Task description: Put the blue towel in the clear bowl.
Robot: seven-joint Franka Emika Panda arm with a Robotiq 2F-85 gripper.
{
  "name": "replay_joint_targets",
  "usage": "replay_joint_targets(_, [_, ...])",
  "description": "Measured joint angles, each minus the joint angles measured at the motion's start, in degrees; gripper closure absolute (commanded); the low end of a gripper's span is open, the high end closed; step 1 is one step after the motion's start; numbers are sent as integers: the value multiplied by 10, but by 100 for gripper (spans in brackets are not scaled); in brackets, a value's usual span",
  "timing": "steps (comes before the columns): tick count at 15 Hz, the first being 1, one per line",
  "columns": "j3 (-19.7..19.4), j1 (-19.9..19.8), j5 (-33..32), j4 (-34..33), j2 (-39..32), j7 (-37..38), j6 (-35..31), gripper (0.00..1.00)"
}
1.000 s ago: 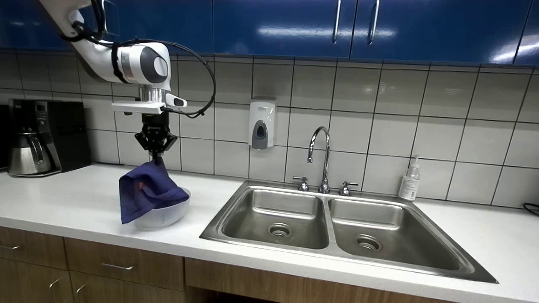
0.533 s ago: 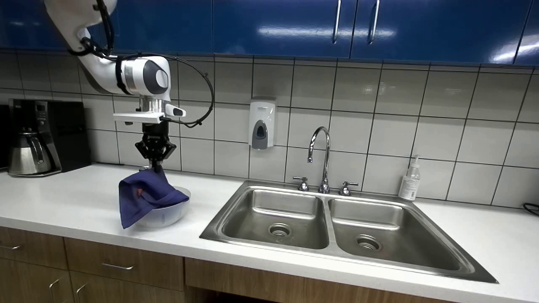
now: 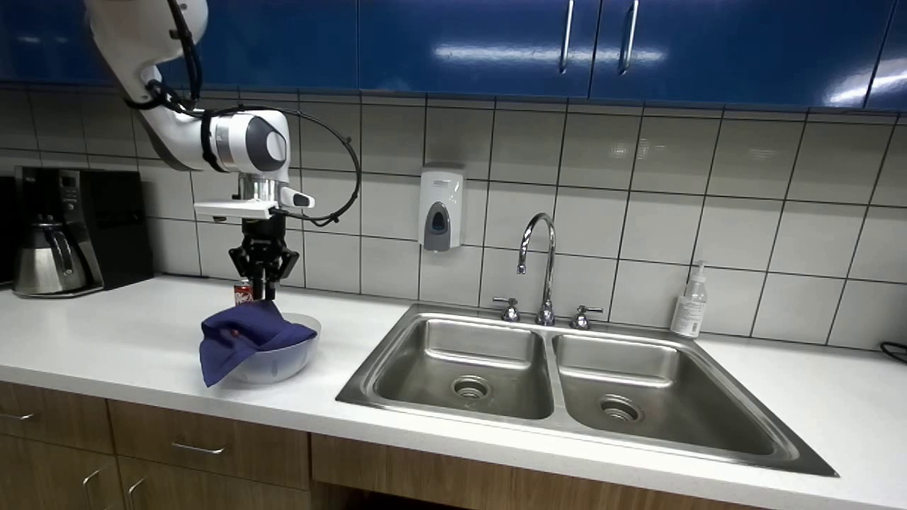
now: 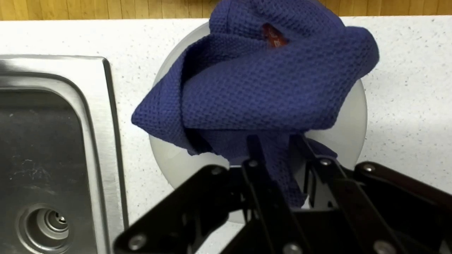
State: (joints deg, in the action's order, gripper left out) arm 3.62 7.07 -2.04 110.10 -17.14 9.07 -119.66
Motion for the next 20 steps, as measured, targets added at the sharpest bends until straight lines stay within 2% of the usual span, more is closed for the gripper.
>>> replay_joint_targets(5, [1, 4, 4, -3, 1, 2, 2, 4])
replay_joint_targets(6, [3, 4, 9, -3, 4, 2, 3, 1])
replay_joint_targets(13, [20, 6, 51, 16, 66, 1, 13, 0])
replay_joint_targets(20, [31, 7, 77, 91, 168, 1, 13, 0])
